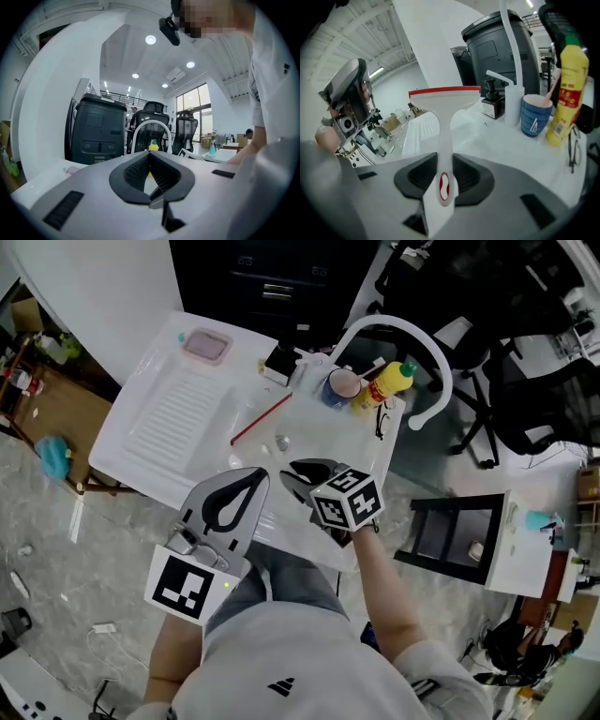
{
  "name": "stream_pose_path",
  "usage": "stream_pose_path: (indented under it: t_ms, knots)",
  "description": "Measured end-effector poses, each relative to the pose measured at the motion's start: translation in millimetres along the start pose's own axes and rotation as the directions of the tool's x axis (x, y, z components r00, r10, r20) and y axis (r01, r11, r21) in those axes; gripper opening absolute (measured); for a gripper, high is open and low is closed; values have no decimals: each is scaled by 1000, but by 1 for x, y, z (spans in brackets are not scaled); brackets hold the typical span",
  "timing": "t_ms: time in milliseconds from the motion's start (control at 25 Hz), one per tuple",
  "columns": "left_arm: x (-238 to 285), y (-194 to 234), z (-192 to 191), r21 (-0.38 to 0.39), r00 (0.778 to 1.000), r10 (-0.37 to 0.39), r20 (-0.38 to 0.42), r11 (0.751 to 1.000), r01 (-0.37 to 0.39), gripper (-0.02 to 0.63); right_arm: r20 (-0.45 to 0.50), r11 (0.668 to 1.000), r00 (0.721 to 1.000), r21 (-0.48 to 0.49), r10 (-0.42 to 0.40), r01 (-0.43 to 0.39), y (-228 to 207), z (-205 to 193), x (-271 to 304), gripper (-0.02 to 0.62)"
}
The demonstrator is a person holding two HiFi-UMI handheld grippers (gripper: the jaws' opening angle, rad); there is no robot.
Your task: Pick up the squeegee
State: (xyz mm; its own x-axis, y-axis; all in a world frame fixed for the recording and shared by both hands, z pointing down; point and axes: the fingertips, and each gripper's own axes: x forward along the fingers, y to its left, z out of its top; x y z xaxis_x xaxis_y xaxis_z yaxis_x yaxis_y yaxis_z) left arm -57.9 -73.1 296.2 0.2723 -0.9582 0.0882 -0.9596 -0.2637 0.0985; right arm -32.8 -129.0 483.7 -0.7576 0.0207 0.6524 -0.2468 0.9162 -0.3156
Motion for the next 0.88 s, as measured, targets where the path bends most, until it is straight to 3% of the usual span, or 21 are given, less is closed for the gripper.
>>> stream_pose_path:
  t_ms: [440, 880]
  knots:
    - [-3, -21, 6, 25, 992, -129, 9, 991, 129, 9, 169, 994, 981, 65, -95, 85, 19, 20, -40, 114]
    - [0, -42, 6, 44, 972, -236, 5, 971, 235, 9, 337, 982, 924, 117, -180, 149, 31, 40, -85, 114]
